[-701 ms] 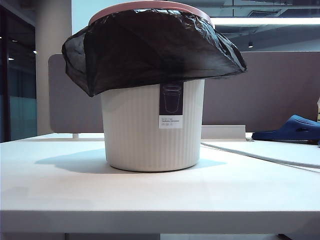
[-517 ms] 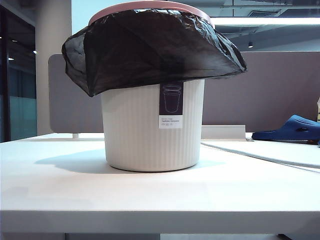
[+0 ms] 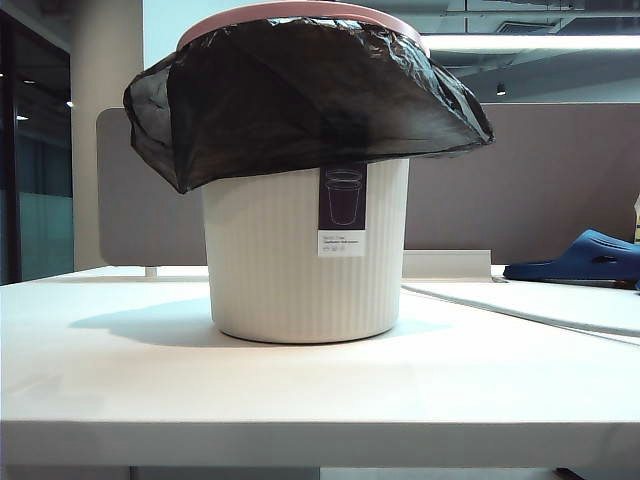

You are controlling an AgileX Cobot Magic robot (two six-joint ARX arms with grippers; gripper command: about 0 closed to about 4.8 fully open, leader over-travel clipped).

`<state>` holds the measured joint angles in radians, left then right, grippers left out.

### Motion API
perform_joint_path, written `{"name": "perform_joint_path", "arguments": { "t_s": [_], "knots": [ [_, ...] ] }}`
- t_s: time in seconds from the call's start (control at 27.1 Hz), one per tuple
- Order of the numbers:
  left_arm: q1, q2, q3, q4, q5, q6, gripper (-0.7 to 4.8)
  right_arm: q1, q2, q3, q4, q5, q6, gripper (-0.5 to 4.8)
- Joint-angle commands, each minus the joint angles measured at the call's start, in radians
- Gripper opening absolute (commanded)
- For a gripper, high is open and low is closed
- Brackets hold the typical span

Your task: Open the ring lid of the trash can, pull out the black garbage bag inside, and place it on the table.

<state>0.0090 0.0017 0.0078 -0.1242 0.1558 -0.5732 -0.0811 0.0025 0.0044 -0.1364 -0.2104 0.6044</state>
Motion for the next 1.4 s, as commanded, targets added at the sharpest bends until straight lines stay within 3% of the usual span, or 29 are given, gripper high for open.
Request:
{"name": "perform_joint_path", "arguments": {
  "t_s": [0.04, 0.11, 0.18, 0.48, 0.78, 0.89, 1.14, 1.4],
  "knots": [
    [-0.002, 0.001, 0.002, 0.014, 0.031, -0.01, 0.21, 0.002, 0.0, -0.001, 0.142, -0.137, 0.055, 0.53],
    [-0.002, 0.001, 0.003, 0.036, 0.094, -0.011, 0.21, 0.002, 0.0, -0.001, 0.214, -0.217, 0.06, 0.47],
    [-0.002, 0.001, 0.003, 0.075, 0.164, -0.011, 0.21, 0.002, 0.0, 0.005, 0.266, -0.273, 0.074, -0.11],
    [-0.002, 0.001, 0.008, 0.23, 0.326, -0.069, 0.2, 0.003, 0.001, 0.052, 0.27, -0.327, 0.113, -0.06],
    [-0.002, 0.001, 0.088, 0.223, 0.462, -0.068, 0.21, 0.003, 0.002, 0.126, 0.255, -0.353, 0.21, -0.06],
    [-0.002, 0.001, 0.153, 0.161, 0.474, -0.062, 0.21, 0.003, 0.013, 0.171, 0.191, -0.345, 0.288, -0.06],
    [-0.003, 0.023, 0.297, 0.0, 0.525, 0.053, 0.21, 0.002, 0.045, 0.239, 0.154, -0.369, 0.311, -0.06],
    [-0.003, 0.082, 0.485, -0.116, 0.549, 0.19, 0.21, 0.003, 0.134, 0.337, 0.131, -0.463, 0.288, -0.06]
  ]
}}
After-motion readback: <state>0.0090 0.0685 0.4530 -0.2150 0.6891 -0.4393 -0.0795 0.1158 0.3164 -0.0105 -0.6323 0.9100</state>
